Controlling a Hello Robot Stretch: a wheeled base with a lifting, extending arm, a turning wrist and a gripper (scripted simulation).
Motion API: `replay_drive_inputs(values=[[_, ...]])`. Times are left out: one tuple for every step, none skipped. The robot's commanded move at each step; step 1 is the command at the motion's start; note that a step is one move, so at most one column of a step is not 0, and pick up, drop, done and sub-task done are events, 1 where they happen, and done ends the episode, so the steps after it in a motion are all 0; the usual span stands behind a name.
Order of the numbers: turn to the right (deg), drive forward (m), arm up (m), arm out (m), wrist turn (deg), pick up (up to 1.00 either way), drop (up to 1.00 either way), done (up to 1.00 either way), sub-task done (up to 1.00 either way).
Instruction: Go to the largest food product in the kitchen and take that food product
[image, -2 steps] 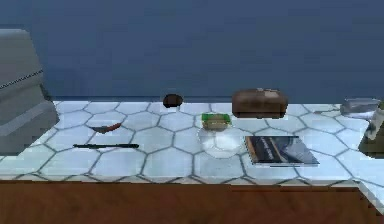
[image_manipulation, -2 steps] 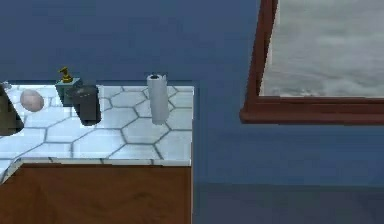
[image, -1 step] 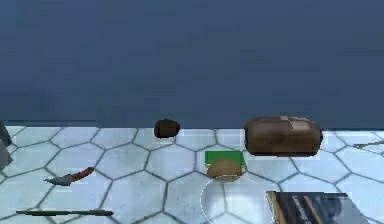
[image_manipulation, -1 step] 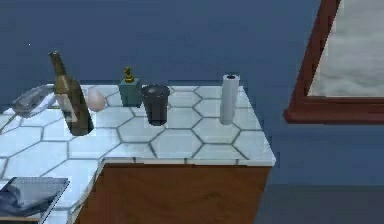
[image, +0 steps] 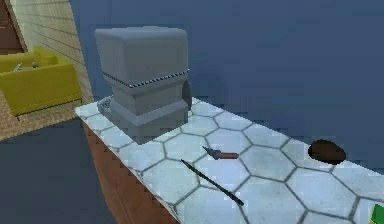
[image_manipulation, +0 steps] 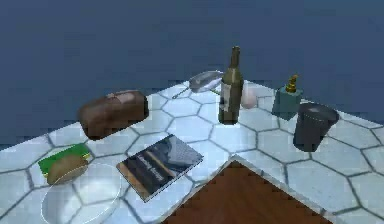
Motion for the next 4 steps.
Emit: replay_drive_inputs(values=[[-18.0,0.0,0.0,0.0,0.0,0.0,0.0,0.0,0.0],[0.0,0.0,0.5,0.0,0.0,0.0,0.0,0.0,0.0],[0.0,0.0,0.38,0.0,0.0,0.0,0.0,0.0,0.0],[0.0,0.0,0.0,0.4,0.0,0.0,0.0,0.0,0.0]])
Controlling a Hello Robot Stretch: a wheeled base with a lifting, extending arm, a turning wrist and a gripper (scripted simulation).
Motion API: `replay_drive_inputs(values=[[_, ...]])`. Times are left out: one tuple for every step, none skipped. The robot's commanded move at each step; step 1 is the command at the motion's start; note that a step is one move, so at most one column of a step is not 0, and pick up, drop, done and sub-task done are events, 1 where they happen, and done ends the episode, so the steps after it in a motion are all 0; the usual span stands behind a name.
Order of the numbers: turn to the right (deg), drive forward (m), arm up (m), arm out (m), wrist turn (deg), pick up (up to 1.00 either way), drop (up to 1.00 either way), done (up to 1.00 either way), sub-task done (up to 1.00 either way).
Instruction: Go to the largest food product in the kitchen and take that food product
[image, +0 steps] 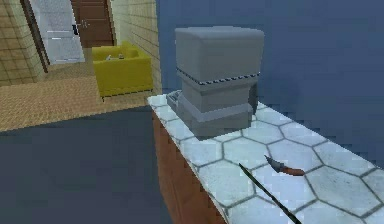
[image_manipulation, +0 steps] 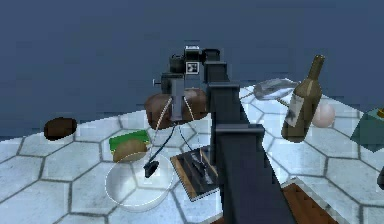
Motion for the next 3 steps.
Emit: replay_drive_inputs(values=[[0.0,0.0,0.0,0.0,45.0,0.0,0.0,0.0,0.0],[0.0,0.0,0.0,0.0,45.0,0.0,0.0,0.0,0.0],[0.0,0.0,0.0,0.0,45.0,0.0,0.0,0.0,0.0]])
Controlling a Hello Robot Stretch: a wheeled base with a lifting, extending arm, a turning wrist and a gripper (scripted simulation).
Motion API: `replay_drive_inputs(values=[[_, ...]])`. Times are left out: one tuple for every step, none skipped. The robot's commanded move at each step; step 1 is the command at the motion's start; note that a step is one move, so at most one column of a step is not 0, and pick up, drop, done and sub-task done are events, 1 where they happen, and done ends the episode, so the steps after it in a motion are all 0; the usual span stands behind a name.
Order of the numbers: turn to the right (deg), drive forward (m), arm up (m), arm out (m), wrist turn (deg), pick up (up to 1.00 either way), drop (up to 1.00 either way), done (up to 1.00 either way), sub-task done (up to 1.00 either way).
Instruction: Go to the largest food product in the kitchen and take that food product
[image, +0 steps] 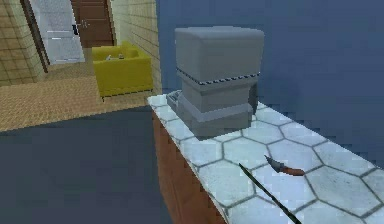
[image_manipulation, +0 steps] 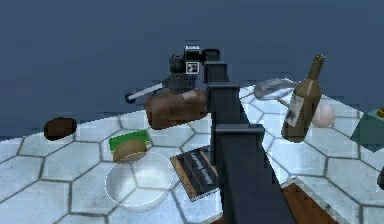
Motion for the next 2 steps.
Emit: replay_drive_inputs(values=[[0.0,0.0,0.0,0.0,3.0,0.0,0.0,0.0,0.0],[0.0,0.0,-0.08,0.0,0.0,0.0,0.0,0.0,0.0]])
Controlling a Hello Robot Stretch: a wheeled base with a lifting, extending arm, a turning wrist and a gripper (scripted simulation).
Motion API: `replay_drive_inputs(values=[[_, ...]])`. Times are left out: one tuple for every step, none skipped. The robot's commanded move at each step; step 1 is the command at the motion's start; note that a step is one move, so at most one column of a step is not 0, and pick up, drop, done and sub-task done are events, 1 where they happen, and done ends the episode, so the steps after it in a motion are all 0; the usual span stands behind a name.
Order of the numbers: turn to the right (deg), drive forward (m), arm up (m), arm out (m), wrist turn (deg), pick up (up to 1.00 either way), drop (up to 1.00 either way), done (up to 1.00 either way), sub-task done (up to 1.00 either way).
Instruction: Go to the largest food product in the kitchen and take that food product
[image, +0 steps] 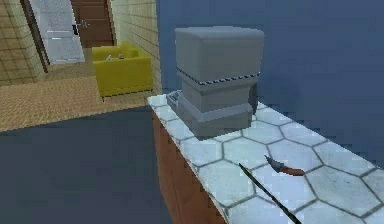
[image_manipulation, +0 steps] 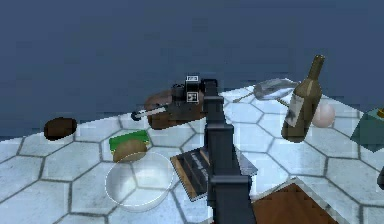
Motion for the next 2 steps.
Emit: replay_drive_inputs(values=[[0.0,0.0,0.0,0.0,0.0,1.0,0.0,0.0,0.0],[0.0,0.0,0.08,0.0,0.0,0.0,0.0,0.0,0.0]])
